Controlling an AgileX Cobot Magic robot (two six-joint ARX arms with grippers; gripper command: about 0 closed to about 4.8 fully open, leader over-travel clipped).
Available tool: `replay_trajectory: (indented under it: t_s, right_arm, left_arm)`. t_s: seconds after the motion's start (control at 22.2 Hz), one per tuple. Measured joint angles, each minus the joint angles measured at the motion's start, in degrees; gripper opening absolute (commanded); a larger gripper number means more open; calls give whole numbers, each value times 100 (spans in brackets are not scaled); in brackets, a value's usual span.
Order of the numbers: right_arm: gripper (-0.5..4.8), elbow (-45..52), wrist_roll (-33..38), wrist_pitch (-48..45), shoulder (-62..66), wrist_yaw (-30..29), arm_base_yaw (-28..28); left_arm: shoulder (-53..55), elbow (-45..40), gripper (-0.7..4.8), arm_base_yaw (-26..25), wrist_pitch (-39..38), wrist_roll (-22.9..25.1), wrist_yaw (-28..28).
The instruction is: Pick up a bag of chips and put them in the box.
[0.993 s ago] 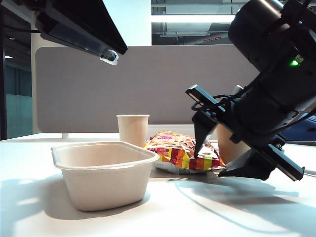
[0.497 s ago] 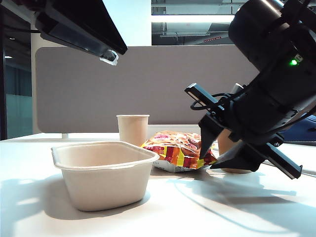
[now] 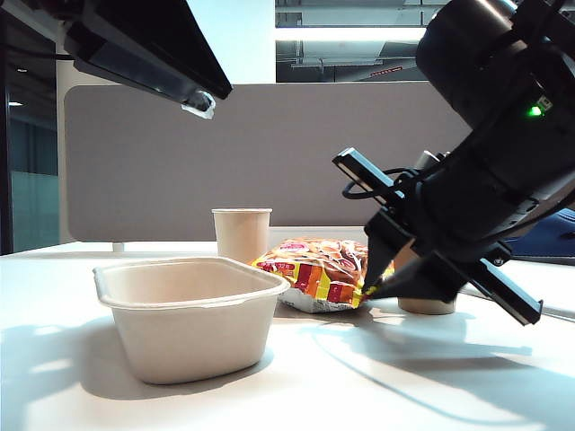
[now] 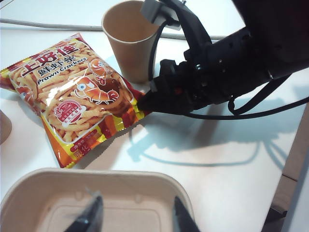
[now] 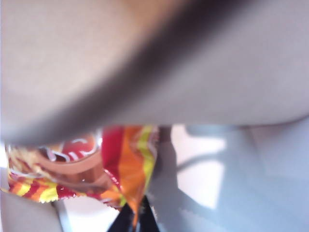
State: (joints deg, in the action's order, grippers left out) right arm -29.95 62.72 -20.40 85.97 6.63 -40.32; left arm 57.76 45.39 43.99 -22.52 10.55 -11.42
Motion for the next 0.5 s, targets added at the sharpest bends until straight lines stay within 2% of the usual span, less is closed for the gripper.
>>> replay_trajectory:
  t_s: [0.5]
  right_arm:
    - [-1,2,-105,-723,0,-501,0]
  left_arm:
    - [0,0,184,0,0,0,2]
